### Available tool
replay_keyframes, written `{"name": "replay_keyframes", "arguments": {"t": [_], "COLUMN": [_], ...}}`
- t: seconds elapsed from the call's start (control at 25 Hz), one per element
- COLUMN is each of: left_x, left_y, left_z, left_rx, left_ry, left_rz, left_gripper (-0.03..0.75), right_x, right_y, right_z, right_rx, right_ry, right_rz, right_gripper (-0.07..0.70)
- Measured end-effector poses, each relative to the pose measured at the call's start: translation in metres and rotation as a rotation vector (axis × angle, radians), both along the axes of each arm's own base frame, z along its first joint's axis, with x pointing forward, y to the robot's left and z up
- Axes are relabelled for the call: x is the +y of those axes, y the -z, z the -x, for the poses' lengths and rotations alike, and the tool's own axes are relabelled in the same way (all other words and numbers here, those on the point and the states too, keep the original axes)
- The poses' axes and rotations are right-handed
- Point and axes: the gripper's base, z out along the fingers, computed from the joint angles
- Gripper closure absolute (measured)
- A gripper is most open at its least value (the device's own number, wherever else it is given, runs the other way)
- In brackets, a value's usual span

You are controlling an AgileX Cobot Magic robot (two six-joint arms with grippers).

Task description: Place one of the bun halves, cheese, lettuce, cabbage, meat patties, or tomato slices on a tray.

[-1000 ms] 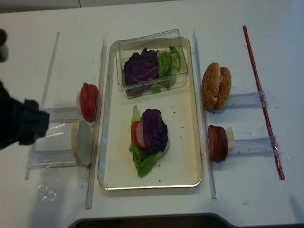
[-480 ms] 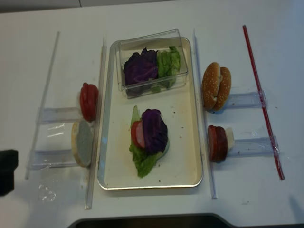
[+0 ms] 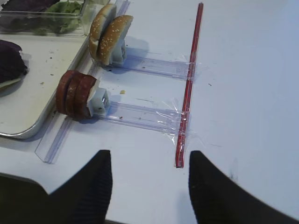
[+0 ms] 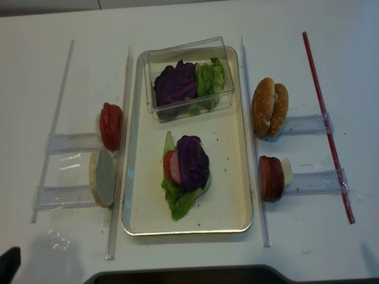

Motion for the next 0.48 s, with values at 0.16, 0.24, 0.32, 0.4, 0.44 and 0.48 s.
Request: {"name": "replay_keyframes", "arguments": {"t": [0.16, 0.24, 0.32, 0.4, 0.44, 0.48], "left_x": [0.002, 0.002, 0.001, 0.000, -0.001, -0.001], "left_y": [0.019, 0.024, 0.027, 0.027, 0.027, 0.028], "left_z": [0.010, 0.012, 0.015, 0.018, 0.020, 0.021], "left_rx": [-0.027, -0.060, -0.101, -0.134, -0.151, -0.166], "left_ry": [0.006, 0.022, 0.047, 0.076, 0.093, 0.105], "left_rz": [0.002, 0.000, -0.003, -0.005, -0.007, -0.006], "left_gripper": [0.273, 0.273, 0.273, 0.273, 0.273, 0.273], "right_x": [0.000, 0.000, 0.000, 0.000, 0.000, 0.000], "right_y": [0.000, 0.000, 0.000, 0.000, 0.000, 0.000], "right_z": [0.000, 0.000, 0.000, 0.000, 0.000, 0.000], "right_rx": [-0.002, -0.002, -0.002, -0.002, -0.002, -0.002], "right_ry": [0.000, 0.000, 0.000, 0.000, 0.000, 0.000], "right_rz": [0.000, 0.000, 0.000, 0.000, 0.000, 0.000], "right_gripper": [0.238, 0.238, 0.238, 0.238, 0.238, 0.238]}}
